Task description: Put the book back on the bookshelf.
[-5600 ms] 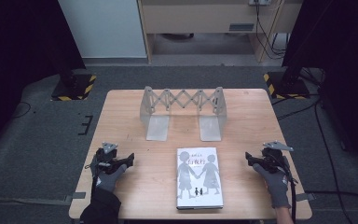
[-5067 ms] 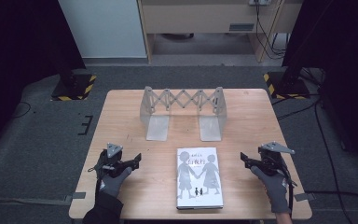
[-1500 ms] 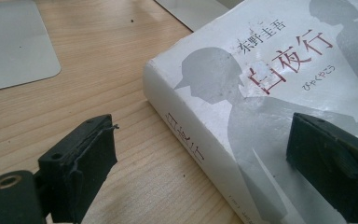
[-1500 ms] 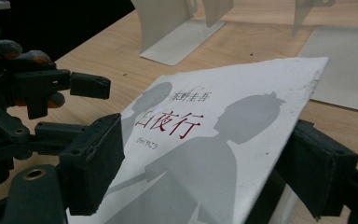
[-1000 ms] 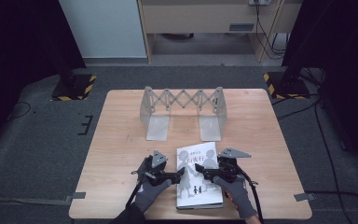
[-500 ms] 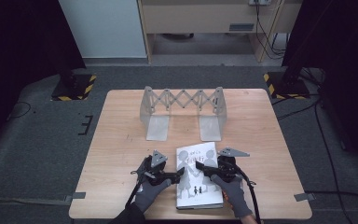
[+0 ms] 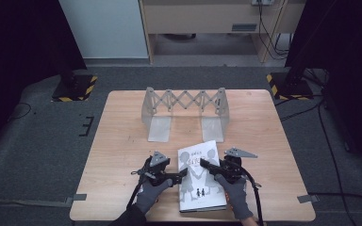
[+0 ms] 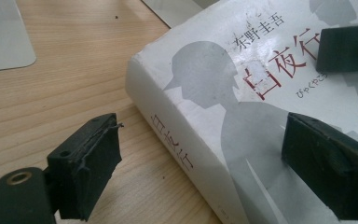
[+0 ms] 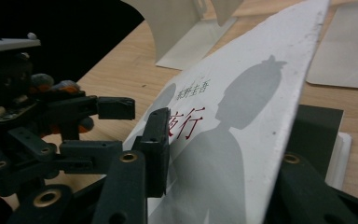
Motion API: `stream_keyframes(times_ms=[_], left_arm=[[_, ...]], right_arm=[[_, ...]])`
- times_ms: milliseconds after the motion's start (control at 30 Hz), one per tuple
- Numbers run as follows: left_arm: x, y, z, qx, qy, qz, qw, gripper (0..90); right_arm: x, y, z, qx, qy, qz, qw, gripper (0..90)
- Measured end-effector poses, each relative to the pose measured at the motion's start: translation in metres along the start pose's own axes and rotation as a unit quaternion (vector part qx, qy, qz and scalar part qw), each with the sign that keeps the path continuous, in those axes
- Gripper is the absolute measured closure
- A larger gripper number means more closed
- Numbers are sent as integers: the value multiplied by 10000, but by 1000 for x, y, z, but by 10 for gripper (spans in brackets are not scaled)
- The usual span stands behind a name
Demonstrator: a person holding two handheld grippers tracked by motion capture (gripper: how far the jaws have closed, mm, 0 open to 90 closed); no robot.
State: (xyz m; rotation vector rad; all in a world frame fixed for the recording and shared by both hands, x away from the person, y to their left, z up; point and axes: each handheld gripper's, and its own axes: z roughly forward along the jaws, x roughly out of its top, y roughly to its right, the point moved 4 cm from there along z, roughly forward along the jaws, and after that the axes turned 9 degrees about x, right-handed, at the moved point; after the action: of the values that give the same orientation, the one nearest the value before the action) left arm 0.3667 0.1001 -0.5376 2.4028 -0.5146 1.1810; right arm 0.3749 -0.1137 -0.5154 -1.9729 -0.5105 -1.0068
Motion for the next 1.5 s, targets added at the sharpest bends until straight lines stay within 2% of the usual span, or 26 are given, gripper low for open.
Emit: stream_keyframes(times_ms=[167, 233, 300, 433, 533, 667, 767, 833, 867, 900, 967, 1000, 1033, 1133, 1200, 1233, 1267, 1333, 1367, 1400, 1433, 1467, 1500], left_arm=[[1, 4, 0, -284, 130, 51, 9995, 35], [0, 7, -1, -572, 194, 37, 9982, 0], [1, 11, -2, -756, 233, 6, 9969, 0], [2, 12, -4, -771, 286, 19, 9966, 0], [1, 12, -4, -862, 207, -169, 9959, 0], [-1, 8, -3, -1129, 273, -381, 9925, 0], [-2, 9, -2, -1218, 281, -503, 9909, 0], [-3, 9, 2, -1358, 265, -638, 9883, 0], [-4, 8, 3, -1468, 224, -742, 9861, 0], [-4, 7, 5, -1630, 198, -838, 9829, 0], [-5, 10, 5, -1916, 218, -907, 9770, 0], [-4, 11, 5, -1976, 195, -931, 9756, 0], [-5, 11, 5, -1993, 177, -923, 9754, 0], [-6, 10, 7, -1929, 64, -1010, 9760, 0], [-8, 10, 7, -1873, -27, -1028, 9769, 0], [-8, 9, 7, -1861, -80, -1020, 9772, 8], [-8, 7, 7, -1847, -125, -1010, 9775, 51], [-9, 6, 7, -1867, -172, -1043, 9767, 71], [-9, 5, 7, -1863, -185, -1044, 9767, 86], [-9, 5, 7, -1861, -204, -1056, 9766, 103], [-9, 6, 7, -1863, -228, -1055, 9765, 111], [-9, 6, 7, -1852, -223, -1047, 9769, 116], [-9, 5, 6, -1854, -219, -1117, 9760, 136]], right_arm=[[5, -8, -6, 215, 159, -49, 9996, 686], [7, -13, -9, 396, 264, -130, 9988, 711], [8, -14, -10, 449, 286, -165, 9984, 719], [10, -20, -13, 581, 378, -240, 9973, 730], [10, -20, -16, 645, 444, -276, 9966, 735], [12, -22, -20, 758, 492, -378, 9952, 741], [13, -22, -23, 840, 553, -428, 9940, 747], [13, -20, -24, 878, 582, -395, 9937, 751], [13, -20, -25, 886, 596, -368, 9936, 753], [13, -20, -26, 896, 606, -376, 9934, 757], [14, -22, -27, 1012, 607, -395, 9922, 768], [15, -24, -27, 1069, 593, -426, 9916, 770], [15, -25, -27, 1104, 575, -458, 9912, 769], [15, -20, -23, 1105, 477, -289, 9923, 758], [14, -18, -22, 1073, 422, -268, 9930, 749], [14, -16, -21, 994, 346, -266, 9941, 735], [11, -11, -19, 787, 216, -268, 9963, 694], [9, -8, -18, 742, 205, -247, 9967, 674], [8, -7, -17, 651, 202, -301, 9972, 628], [7, -6, -16, 433, 196, -464, 9978, 554], [5, -5, -14, 208, 245, -707, 9970, 524], [4, -4, -14, 156, 239, -688, 9972, 490], [3, -3, -13, 40, 235, -710, 9972, 449]])
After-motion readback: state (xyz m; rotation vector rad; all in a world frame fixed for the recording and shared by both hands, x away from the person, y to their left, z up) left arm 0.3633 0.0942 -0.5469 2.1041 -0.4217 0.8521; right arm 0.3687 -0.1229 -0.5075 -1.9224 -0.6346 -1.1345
